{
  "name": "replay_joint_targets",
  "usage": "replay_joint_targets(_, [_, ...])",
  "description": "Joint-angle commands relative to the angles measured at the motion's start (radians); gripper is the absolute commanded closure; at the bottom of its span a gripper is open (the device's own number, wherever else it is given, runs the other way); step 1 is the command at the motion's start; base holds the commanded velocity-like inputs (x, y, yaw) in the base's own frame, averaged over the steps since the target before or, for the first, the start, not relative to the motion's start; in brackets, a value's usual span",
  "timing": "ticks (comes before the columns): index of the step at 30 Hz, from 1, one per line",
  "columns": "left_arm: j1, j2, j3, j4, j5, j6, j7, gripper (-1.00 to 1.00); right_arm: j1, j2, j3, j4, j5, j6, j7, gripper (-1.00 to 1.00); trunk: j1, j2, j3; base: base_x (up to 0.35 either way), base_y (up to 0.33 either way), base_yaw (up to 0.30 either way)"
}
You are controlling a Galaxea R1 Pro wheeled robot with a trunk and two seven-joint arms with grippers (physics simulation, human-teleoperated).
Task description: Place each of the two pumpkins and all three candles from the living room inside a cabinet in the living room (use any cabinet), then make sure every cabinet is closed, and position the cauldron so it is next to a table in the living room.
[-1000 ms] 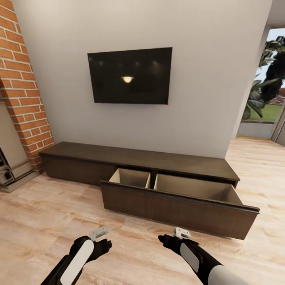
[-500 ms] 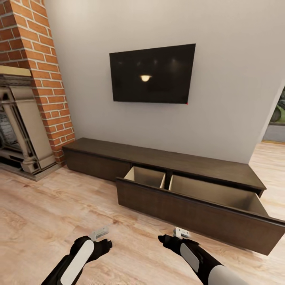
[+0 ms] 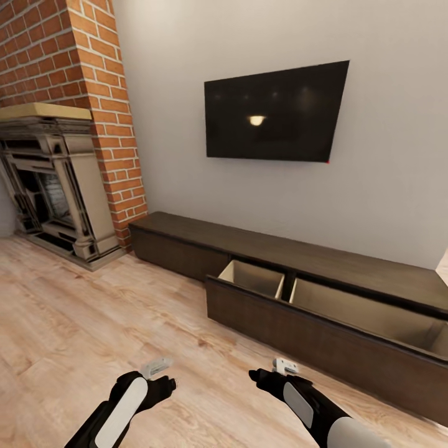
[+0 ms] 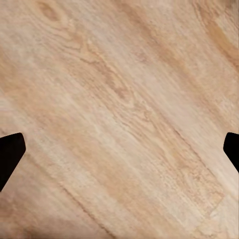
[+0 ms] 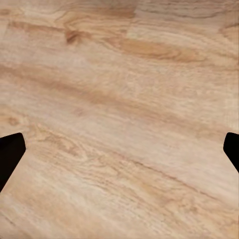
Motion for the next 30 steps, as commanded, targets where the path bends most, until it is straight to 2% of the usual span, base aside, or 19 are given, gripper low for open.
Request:
replay_joint_targets(1, [-0.001,0.001,-0.003,-0.001,0.010,-0.001,0.010,-1.00,-0.001,-0.001,0.004,-0.001,-0.004,0.002,-0.002,-1.00,0.000,0.000,-0.002,0.078,0.041,0.266])
replay_joint_targets(23, [-0.001,0.003,-0.003,0.000,0.014,-0.001,0.009,-1.00,-0.001,0.000,0.006,-0.001,-0.003,-0.003,-0.003,-1.00,0.000,0.000,-0.017,0.224,0.160,0.265])
replay_joint_targets(30, [-0.001,0.003,-0.002,0.000,0.014,-0.001,0.009,-1.00,0.000,0.000,0.079,-0.001,-0.003,-0.005,-0.004,-1.00,0.000,0.000,-0.022,0.206,0.252,0.262])
